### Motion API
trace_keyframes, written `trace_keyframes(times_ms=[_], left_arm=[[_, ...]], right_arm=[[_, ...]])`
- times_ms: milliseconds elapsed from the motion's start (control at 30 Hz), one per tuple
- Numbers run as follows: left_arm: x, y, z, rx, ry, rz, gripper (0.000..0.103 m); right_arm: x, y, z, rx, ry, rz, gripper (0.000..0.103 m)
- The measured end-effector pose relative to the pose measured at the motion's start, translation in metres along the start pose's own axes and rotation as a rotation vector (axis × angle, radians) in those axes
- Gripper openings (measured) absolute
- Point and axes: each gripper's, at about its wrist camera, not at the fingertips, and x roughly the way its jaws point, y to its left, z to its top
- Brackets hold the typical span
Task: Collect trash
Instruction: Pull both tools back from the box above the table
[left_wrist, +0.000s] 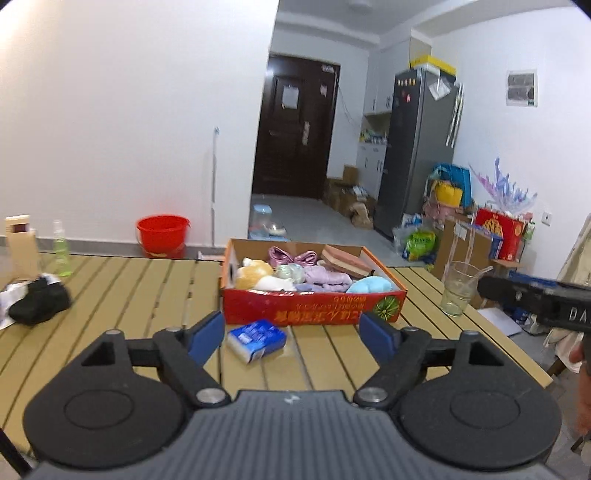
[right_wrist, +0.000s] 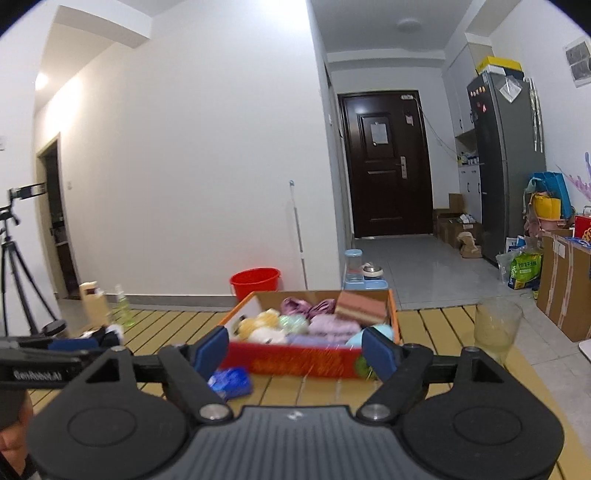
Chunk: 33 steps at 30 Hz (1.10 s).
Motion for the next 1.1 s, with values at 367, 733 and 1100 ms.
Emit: trace_keyframes(times_ms=[367, 733, 1100], left_arm=[[-0.146, 0.002, -0.087, 0.024, -0.085, 0.061, 0.099], [-0.170, 0.001, -0.112, 0.068, -0.074, 0.091, 0.101], [-0.101, 0.012, -0.111, 0.046, -0.003, 0.110, 0.102]], right_arm=[[-0.128, 0.076, -0.093, -0.079, -0.033, 0.033, 0.092], [-0.181, 0.107, -0.133, -0.093, -0.028, 0.053, 0.094], [-0.107, 0.090, -0.125, -0.062, 0.051, 0.047, 0.094]])
